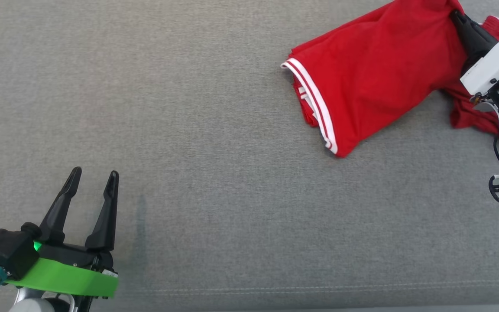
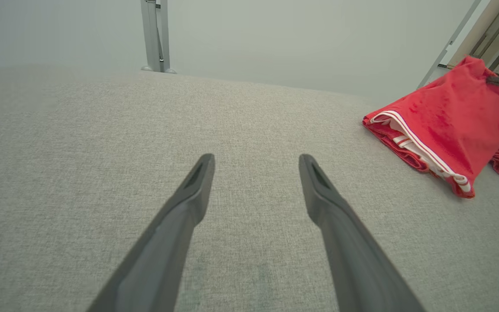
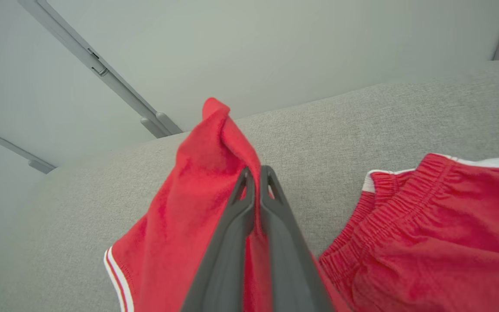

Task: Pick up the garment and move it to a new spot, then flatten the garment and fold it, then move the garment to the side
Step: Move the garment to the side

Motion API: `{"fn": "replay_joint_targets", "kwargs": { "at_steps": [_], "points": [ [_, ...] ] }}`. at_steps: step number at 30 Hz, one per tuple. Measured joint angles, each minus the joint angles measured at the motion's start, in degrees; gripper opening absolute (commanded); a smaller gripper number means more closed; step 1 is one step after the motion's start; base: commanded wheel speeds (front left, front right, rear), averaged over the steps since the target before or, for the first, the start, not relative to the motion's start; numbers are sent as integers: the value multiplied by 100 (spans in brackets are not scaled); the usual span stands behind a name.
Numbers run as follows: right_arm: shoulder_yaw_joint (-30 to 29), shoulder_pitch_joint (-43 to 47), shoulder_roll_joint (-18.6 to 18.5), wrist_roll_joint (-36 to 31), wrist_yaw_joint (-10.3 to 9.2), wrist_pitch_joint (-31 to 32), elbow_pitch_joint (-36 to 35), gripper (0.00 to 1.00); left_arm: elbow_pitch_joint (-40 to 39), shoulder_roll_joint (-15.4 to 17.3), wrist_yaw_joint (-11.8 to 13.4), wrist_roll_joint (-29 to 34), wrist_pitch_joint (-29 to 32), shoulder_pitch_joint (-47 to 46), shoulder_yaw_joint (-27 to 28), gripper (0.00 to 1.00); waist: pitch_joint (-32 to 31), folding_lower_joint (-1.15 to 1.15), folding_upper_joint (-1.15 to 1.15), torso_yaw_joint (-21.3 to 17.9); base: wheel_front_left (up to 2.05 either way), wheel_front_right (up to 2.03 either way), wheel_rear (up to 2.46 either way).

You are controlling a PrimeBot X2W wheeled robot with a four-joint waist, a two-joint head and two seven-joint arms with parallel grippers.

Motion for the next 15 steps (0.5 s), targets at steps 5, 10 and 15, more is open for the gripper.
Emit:
{"fn": "replay_joint_targets", "kwargs": {
  "at_steps": [5,10,15],
  "points": [
    [-63,1,122,96,2,-167,13,0,-97,109,0,20,0,26,22,100,89,0,0,-352,0,0,0],
    [-252,4,124,160,5,-356,80,0,-238,208,-1,51,3,72,36,100,169,0,0,-774,0,0,0],
    [-465,4,81,287,1,-527,99,0,-355,272,-1,59,80,75,27,100,243,0,0,-1072,0,0,0]
  ]
}}
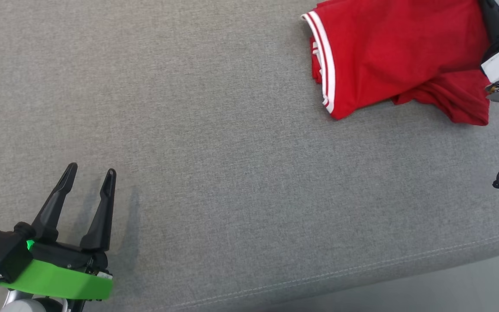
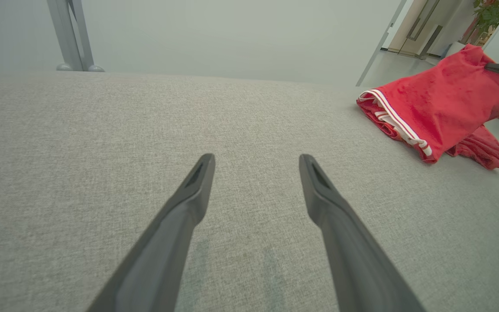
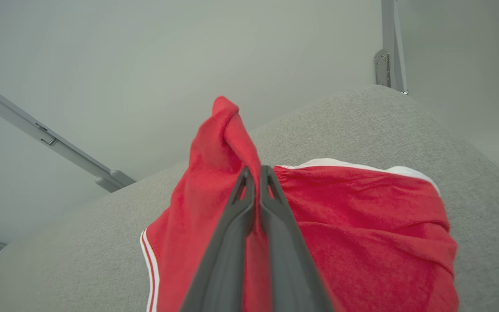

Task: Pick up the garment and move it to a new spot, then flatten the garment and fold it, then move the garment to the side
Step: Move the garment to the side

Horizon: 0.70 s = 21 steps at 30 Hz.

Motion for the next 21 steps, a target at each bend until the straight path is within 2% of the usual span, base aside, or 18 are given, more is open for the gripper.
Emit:
{"fn": "replay_joint_targets", "kwargs": {
  "at_steps": [12,21],
  "points": [
    [-403,32,74,316,15,-403,65,0,-88,34,15,33,108,9,-40,100,139,0,0,-292,0,0,0],
    [-722,506,243,554,-53,-722,442,0,-276,153,87,33,260,171,-14,100,202,0,0,-410,0,0,0]
  ]
}}
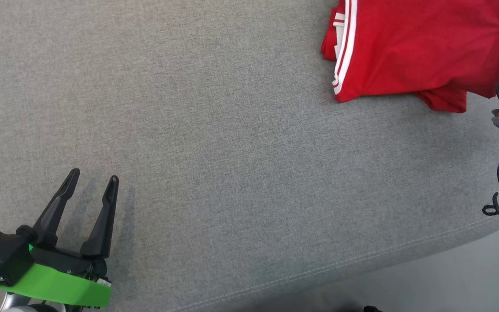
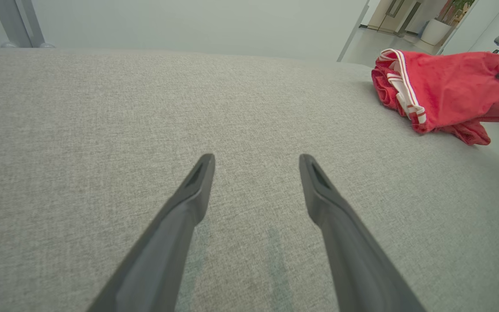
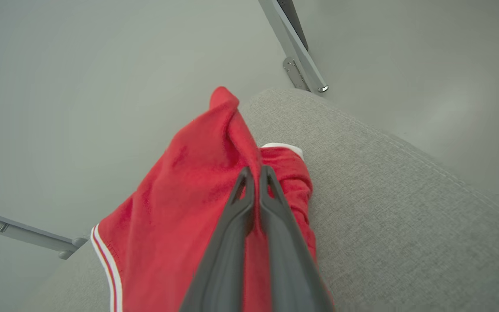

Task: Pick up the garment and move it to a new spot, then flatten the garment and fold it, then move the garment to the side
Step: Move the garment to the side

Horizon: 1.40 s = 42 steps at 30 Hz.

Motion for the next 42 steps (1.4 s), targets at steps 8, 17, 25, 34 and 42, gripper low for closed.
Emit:
{"fn": "replay_joint_targets", "kwargs": {
  "at_steps": [8,17,25,34,42],
  "points": [
    [-130,54,245,4,-48,-493,246,0,-80,45,0,0,102,-1,-45,100,100,0,0,-13,0,0,0],
    [-172,-159,160,-282,-250,-985,448,0,-205,46,8,0,240,3,-64,100,134,0,0,138,0,0,0],
    [-175,-444,165,-419,-485,-1114,691,0,-371,46,8,0,320,-10,-98,100,289,0,0,278,0,0,0],
    [-162,-438,186,-560,-603,-1223,1210,100,-376,47,114,-1,304,3,93,100,434,0,0,395,0,0,0],
    [-130,-454,152,-816,-592,-1374,1200,100,-327,-2,136,-2,183,-16,96,100,268,0,0,326,0,0,0]
  ]
}}
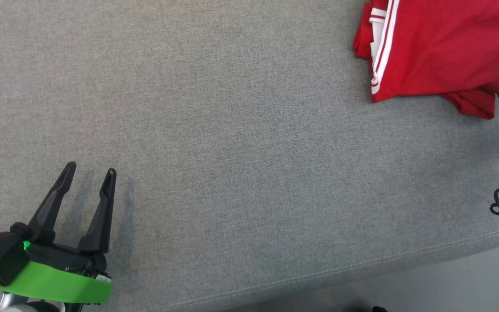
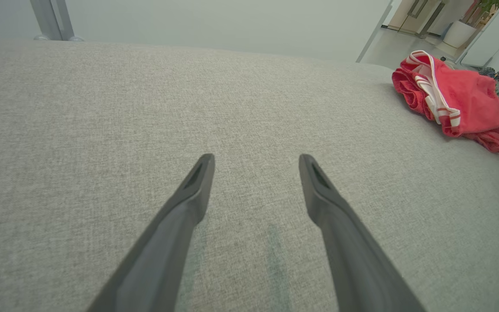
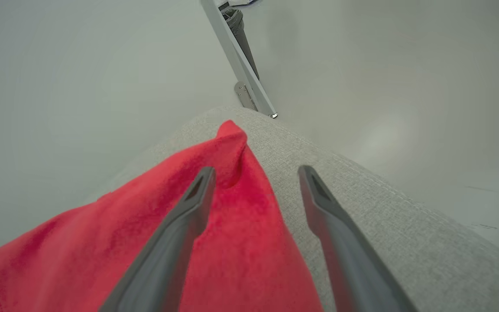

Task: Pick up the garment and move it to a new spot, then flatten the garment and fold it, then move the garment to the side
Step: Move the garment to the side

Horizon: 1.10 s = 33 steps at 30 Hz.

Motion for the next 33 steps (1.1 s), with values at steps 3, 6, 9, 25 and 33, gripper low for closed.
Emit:
{"fn": "replay_joint_targets", "kwargs": {
  "at_steps": [3,6,9,25,33],
  "points": [
    [49,21,-196,-240,36,-57,-120,100,99,-102,0,-21,-101,-13,-26,100,-118,0,0,-2,0,0,0],
    [99,138,-408,-485,112,-75,-316,100,260,-237,-1,-59,-162,-15,-87,100,-269,0,0,15,0,0,0],
    [87,326,-568,-701,115,-79,-566,100,435,-330,0,-58,-225,-16,-96,100,-443,0,0,49,0,0,0],
    [102,2093,-709,-1818,44,-91,-2068,100,1335,-719,301,4,-408,-5,70,100,-1588,0,0,634,0,0,0],
    [408,3038,-332,-2102,-40,-91,-2279,100,1762,-765,328,29,-455,269,43,100,-2192,0,0,975,0,0,0]
  ]
}}
